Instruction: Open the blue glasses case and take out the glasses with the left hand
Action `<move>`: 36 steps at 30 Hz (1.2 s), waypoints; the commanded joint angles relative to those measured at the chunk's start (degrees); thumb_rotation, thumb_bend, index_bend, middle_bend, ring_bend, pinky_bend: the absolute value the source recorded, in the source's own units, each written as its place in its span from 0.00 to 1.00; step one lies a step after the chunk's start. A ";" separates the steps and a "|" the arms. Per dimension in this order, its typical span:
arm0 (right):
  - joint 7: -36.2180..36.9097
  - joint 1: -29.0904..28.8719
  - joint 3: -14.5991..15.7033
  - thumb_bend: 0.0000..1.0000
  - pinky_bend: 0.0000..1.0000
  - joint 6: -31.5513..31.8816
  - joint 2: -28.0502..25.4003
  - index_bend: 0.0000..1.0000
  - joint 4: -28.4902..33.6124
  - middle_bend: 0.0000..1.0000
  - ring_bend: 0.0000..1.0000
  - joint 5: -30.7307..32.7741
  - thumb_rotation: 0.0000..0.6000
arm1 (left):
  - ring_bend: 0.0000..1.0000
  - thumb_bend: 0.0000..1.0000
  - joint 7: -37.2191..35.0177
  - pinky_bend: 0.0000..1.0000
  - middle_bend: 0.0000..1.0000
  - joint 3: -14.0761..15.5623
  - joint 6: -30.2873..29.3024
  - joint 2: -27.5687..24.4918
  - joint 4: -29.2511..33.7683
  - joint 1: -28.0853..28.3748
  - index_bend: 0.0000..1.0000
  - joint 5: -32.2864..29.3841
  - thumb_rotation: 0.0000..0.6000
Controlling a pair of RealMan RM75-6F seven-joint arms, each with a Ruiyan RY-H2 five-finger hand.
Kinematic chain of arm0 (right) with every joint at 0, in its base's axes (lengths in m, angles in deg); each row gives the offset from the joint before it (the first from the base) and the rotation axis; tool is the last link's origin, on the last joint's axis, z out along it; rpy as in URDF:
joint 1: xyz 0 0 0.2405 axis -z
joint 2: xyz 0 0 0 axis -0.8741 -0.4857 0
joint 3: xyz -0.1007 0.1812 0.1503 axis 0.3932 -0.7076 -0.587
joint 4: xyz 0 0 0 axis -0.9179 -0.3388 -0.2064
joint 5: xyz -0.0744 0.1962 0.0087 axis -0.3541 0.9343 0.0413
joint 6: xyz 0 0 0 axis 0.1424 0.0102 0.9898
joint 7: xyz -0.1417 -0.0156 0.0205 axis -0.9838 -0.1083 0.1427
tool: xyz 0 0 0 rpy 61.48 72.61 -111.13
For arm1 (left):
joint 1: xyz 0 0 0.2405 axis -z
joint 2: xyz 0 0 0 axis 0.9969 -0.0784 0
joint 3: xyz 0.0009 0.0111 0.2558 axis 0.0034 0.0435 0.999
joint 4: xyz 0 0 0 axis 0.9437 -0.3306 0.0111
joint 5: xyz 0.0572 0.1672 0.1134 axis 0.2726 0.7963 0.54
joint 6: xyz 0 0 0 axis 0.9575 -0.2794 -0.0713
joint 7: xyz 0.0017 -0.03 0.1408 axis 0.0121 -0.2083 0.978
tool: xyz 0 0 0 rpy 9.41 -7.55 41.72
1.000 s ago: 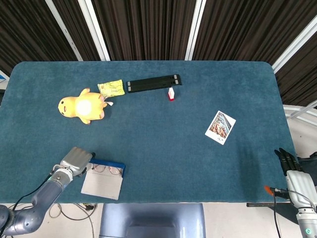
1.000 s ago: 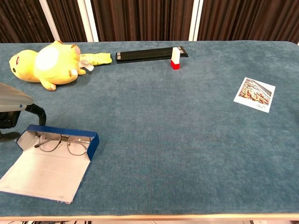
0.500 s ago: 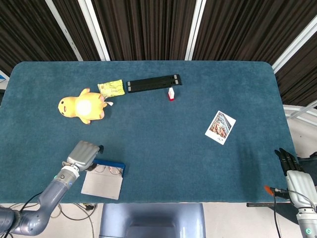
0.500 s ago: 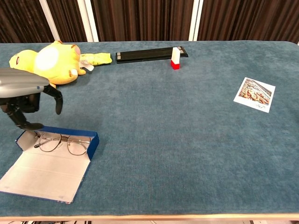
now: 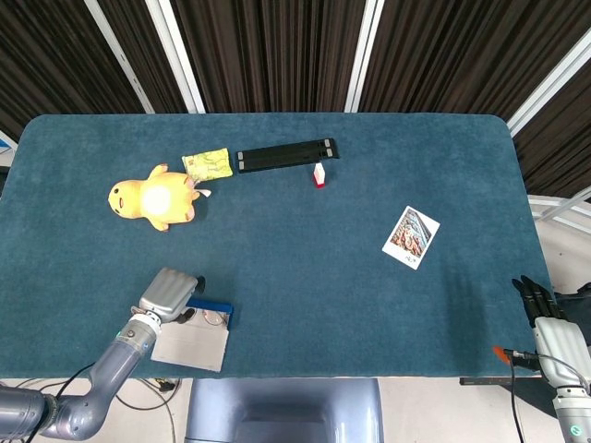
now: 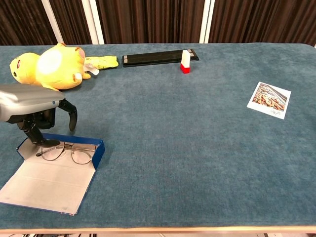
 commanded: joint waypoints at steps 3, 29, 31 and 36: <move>-0.09 0.00 0.03 0.13 0.20 -0.03 0.00 0.00 0.04 0.00 0.00 0.01 1.00 | 0.87 0.29 0.30 0.95 1.00 -0.43 0.19 0.04 -0.09 -0.29 0.41 -0.18 1.00; -0.11 0.02 0.04 0.13 0.20 -0.05 -0.05 0.00 0.06 0.00 0.00 0.00 1.00 | 0.87 0.36 1.19 0.95 1.00 -1.88 1.52 0.57 0.53 -0.96 0.42 -1.20 1.00; -0.09 0.03 0.04 0.13 0.20 -0.02 -0.06 0.00 0.06 0.00 0.00 -0.02 1.00 | 0.87 0.36 1.14 0.95 1.00 -1.93 1.72 0.87 0.10 -1.00 0.43 -1.44 1.00; -0.06 0.02 0.04 0.13 0.20 -0.10 -0.10 0.00 0.09 0.00 0.00 0.04 1.00 | 0.87 0.36 1.31 0.95 1.00 -2.05 2.02 1.61 -0.71 -1.04 0.43 -1.80 1.00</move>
